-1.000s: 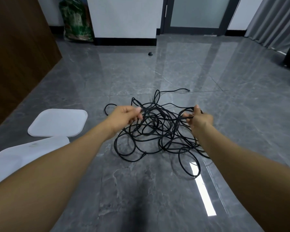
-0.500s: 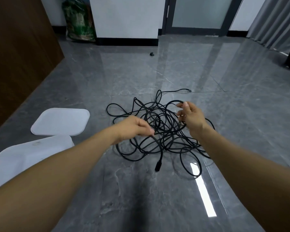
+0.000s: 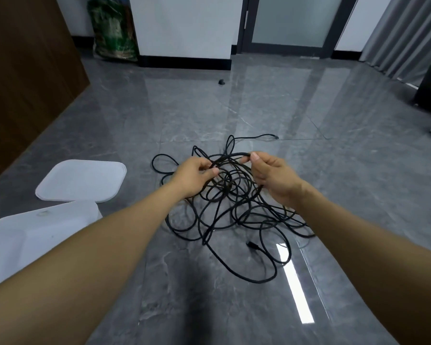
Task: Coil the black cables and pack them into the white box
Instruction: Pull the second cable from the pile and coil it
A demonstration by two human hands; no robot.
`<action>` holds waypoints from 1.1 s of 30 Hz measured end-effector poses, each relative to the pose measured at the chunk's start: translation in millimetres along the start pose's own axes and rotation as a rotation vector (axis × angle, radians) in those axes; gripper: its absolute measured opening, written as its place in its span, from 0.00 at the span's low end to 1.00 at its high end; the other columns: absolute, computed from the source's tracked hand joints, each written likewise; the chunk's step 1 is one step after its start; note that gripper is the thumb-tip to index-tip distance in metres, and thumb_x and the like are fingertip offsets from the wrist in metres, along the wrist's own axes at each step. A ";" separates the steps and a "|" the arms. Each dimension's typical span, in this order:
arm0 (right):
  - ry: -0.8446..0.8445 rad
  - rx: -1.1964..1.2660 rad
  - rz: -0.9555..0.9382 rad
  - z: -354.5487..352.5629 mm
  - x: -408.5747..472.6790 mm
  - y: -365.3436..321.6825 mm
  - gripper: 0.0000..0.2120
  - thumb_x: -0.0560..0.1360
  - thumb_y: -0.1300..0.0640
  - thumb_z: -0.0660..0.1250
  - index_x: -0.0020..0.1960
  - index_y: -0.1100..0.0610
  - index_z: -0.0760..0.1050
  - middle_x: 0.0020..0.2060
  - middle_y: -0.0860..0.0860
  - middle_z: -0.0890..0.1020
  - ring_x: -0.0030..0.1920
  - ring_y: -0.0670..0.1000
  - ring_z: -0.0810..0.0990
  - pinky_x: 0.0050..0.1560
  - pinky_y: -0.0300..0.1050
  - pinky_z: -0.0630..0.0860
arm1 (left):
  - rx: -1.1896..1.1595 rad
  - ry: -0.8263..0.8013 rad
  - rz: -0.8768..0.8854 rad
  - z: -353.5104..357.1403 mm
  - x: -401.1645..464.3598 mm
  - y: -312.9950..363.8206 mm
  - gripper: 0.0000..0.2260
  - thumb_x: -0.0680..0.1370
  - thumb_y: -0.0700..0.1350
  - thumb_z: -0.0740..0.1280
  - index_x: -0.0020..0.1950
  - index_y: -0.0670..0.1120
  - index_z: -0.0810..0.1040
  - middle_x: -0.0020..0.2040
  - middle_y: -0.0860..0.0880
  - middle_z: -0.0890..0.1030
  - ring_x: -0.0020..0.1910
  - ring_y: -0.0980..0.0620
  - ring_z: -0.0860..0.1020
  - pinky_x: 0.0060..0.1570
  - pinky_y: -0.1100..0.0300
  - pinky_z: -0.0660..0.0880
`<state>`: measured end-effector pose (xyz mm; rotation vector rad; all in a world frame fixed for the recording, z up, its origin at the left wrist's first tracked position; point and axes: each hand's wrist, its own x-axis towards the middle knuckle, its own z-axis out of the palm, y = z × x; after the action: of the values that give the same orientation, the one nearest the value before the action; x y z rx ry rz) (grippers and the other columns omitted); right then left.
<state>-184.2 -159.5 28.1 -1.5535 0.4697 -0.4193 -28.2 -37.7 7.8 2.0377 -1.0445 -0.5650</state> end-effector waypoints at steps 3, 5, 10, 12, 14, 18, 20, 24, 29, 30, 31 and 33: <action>0.129 -0.184 0.039 -7.1 -1.0 0.1 0.16 0.82 0.55 0.54 0.41 0.55 0.76 0.23 0.45 0.61 0.24 0.44 0.57 0.26 0.36 0.59 | 0.123 0.054 0.023 -4.8 3.3 -0.6 0.10 0.79 0.50 0.63 0.39 0.49 0.72 0.35 0.54 0.73 0.38 0.52 0.72 0.40 0.58 0.68; 0.199 -0.316 0.043 -5.5 0.7 -5.2 0.16 0.82 0.54 0.56 0.39 0.55 0.76 0.24 0.47 0.61 0.25 0.45 0.58 0.27 0.38 0.58 | 0.151 0.084 0.033 -3.5 3.6 1.4 0.11 0.80 0.51 0.60 0.42 0.46 0.71 0.34 0.52 0.71 0.36 0.50 0.71 0.38 0.57 0.68; 0.318 -0.574 0.050 -5.6 7.2 -2.6 0.16 0.80 0.51 0.58 0.37 0.55 0.75 0.24 0.46 0.64 0.26 0.46 0.63 0.31 0.40 0.62 | 0.205 0.110 -0.009 -12.7 1.9 -3.5 0.15 0.78 0.54 0.63 0.36 0.49 0.68 0.32 0.52 0.71 0.32 0.52 0.69 0.33 0.57 0.65; 0.337 -0.622 0.066 -7.6 7.9 2.2 0.16 0.80 0.51 0.59 0.37 0.55 0.75 0.24 0.48 0.66 0.26 0.48 0.64 0.31 0.40 0.63 | 0.234 0.110 -0.027 -18.4 -0.7 -7.8 0.14 0.78 0.53 0.65 0.35 0.49 0.68 0.31 0.52 0.70 0.31 0.53 0.68 0.30 0.58 0.63; 0.374 -0.652 0.087 -9.4 9.3 3.7 0.16 0.80 0.49 0.59 0.36 0.54 0.75 0.28 0.52 0.71 0.30 0.51 0.68 0.35 0.42 0.66 | 0.252 0.092 -0.055 -23.0 -3.5 -13.3 0.13 0.79 0.50 0.65 0.37 0.46 0.68 0.32 0.51 0.69 0.31 0.53 0.67 0.29 0.59 0.61; 0.435 -0.700 0.112 -12.4 10.4 7.0 0.17 0.79 0.48 0.59 0.38 0.55 0.77 0.35 0.59 0.80 0.37 0.60 0.76 0.41 0.48 0.74 | 0.278 0.053 -0.145 -33.0 -7.3 -23.7 0.13 0.80 0.51 0.61 0.42 0.44 0.69 0.35 0.49 0.70 0.34 0.51 0.68 0.30 0.60 0.62; 0.426 -0.709 0.147 -10.6 7.7 7.5 0.17 0.79 0.48 0.59 0.39 0.57 0.77 0.31 0.57 0.78 0.35 0.58 0.75 0.39 0.47 0.72 | 0.248 0.023 -0.191 -37.0 -10.3 -28.4 0.16 0.80 0.53 0.60 0.37 0.45 0.67 0.32 0.49 0.68 0.30 0.52 0.66 0.30 0.59 0.61; 0.378 -0.671 0.230 2.8 4.7 13.8 0.18 0.79 0.48 0.60 0.40 0.60 0.78 0.28 0.51 0.73 0.32 0.51 0.71 0.36 0.44 0.70 | -0.082 0.096 -0.302 -38.7 -9.4 -35.6 0.15 0.80 0.55 0.59 0.45 0.43 0.72 0.31 0.49 0.66 0.30 0.51 0.66 0.34 0.58 0.66; 0.061 -0.779 0.345 27.9 3.7 23.7 0.13 0.78 0.54 0.63 0.57 0.61 0.77 0.49 0.54 0.80 0.50 0.51 0.77 0.53 0.44 0.73 | -0.610 0.238 -0.491 -40.1 -5.6 -29.5 0.16 0.81 0.53 0.58 0.60 0.42 0.73 0.34 0.49 0.64 0.30 0.53 0.61 0.31 0.61 0.63; 0.024 -0.813 0.362 31.2 2.5 24.0 0.12 0.77 0.54 0.65 0.56 0.60 0.78 0.52 0.54 0.81 0.51 0.50 0.77 0.52 0.42 0.72 | -0.666 0.249 -0.498 -40.8 -5.4 -26.8 0.14 0.82 0.52 0.58 0.61 0.44 0.72 0.33 0.49 0.63 0.30 0.53 0.60 0.30 0.61 0.62; -0.009 -0.841 0.377 34.5 1.4 24.4 0.12 0.77 0.53 0.65 0.54 0.60 0.78 0.51 0.55 0.81 0.49 0.50 0.77 0.50 0.42 0.72 | -0.713 0.254 -0.504 -41.8 -5.7 -24.7 0.10 0.82 0.51 0.57 0.56 0.47 0.72 0.33 0.50 0.62 0.29 0.54 0.59 0.29 0.61 0.61; -0.076 -0.868 0.402 41.3 0.4 24.9 0.18 0.75 0.48 0.66 0.51 0.64 0.77 0.47 0.59 0.81 0.45 0.53 0.77 0.49 0.47 0.75 | -0.790 0.250 -0.519 -42.5 -8.2 -20.4 0.10 0.82 0.49 0.57 0.45 0.46 0.69 0.32 0.50 0.60 0.28 0.55 0.58 0.28 0.62 0.60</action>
<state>-162.8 -125.2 1.7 -2.2206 0.9616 0.1986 5.4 -5.1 18.0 1.5753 -0.0738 -0.8006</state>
